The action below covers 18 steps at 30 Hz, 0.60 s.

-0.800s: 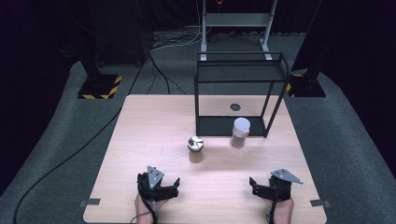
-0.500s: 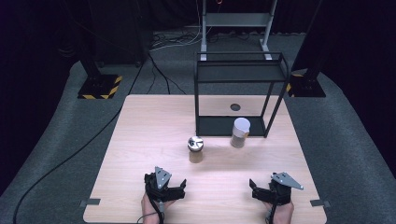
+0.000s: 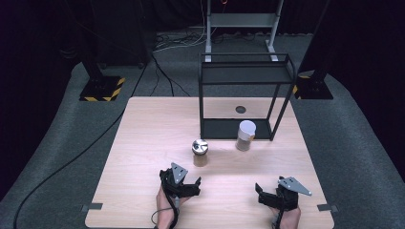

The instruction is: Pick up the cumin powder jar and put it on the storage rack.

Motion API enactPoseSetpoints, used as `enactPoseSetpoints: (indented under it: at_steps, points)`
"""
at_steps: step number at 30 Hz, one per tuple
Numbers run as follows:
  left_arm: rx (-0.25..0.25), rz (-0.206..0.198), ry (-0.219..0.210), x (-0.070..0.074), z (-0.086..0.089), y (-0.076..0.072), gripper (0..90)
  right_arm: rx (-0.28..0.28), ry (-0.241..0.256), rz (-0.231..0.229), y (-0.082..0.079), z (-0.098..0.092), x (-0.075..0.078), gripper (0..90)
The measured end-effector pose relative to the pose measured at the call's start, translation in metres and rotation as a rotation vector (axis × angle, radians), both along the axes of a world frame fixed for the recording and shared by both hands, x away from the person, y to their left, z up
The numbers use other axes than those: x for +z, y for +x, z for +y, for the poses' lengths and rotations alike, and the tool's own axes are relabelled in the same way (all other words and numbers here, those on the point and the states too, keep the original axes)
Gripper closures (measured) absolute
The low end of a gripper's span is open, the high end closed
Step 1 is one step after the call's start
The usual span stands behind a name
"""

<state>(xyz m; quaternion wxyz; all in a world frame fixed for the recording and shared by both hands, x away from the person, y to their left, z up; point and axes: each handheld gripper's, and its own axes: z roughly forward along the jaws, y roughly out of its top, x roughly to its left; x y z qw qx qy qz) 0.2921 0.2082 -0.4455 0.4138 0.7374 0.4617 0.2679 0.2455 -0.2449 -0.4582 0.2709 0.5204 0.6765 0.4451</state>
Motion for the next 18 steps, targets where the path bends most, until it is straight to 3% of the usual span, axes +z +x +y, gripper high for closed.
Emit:
enactPoseSetpoints:
  at_steps: [6, 9, 18]
  points:
    - [-0.015, -0.003, -0.027, 0.001, -0.008, 0.016, 0.0, 0.003, -0.001, -0.002, 0.000, 0.000, 0.000, 0.0]
    - [-0.016, -0.001, -0.021, 0.001, -0.011, 0.025, 0.0, 0.003, -0.002, -0.006, -0.001, 0.000, 0.000, 0.0]
    - [0.002, 0.001, -0.053, 0.000, -0.011, 0.048, 0.0, 0.001, -0.008, -0.011, -0.002, 0.001, -0.001, 0.0]
